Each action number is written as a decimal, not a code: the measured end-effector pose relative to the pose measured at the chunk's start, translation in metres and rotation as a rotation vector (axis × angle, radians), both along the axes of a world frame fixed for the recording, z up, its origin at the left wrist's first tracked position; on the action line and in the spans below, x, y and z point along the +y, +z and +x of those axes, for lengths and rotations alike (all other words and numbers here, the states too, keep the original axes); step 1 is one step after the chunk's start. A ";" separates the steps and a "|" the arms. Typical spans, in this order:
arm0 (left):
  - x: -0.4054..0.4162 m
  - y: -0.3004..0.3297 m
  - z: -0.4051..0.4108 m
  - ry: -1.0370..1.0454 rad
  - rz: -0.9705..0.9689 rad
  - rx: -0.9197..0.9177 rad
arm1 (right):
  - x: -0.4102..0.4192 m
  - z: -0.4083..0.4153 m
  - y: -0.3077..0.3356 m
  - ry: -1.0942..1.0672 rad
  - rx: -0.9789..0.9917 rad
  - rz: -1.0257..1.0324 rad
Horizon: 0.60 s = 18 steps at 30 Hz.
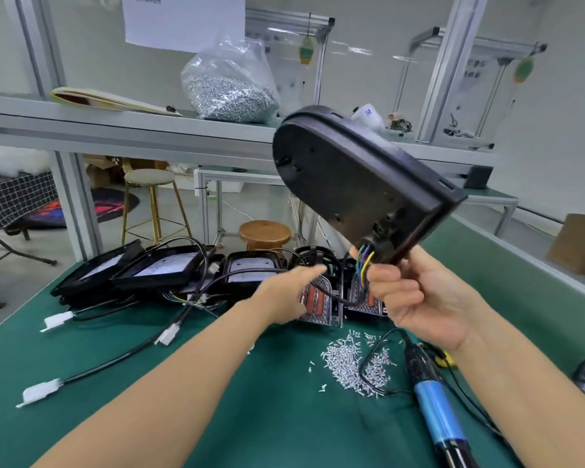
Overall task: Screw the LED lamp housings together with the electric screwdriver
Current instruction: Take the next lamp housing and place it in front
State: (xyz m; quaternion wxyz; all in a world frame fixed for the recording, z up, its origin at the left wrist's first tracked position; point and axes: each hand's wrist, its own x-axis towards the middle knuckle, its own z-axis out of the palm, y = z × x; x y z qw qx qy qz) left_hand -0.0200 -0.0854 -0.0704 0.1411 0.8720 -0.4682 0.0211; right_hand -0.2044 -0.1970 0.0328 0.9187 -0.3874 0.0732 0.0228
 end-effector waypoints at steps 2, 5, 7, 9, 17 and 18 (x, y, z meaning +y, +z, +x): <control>-0.002 -0.014 -0.015 -0.087 0.051 0.065 | -0.001 -0.004 -0.006 -0.003 0.024 0.017; 0.002 -0.028 -0.035 -0.080 0.038 -0.077 | -0.004 -0.010 -0.016 -0.037 0.037 -0.037; 0.014 -0.029 -0.052 -0.057 -0.089 -0.239 | -0.010 -0.017 -0.023 -0.110 0.032 -0.118; 0.035 -0.030 -0.071 -0.110 -0.232 -0.362 | -0.014 -0.028 -0.032 -0.175 0.017 -0.257; 0.117 -0.064 -0.128 -0.150 -0.292 -0.544 | -0.019 -0.053 -0.106 -0.307 0.095 -0.786; 0.124 -0.068 -0.132 -0.158 -0.271 -0.552 | -0.018 -0.053 -0.118 -0.294 0.086 -0.890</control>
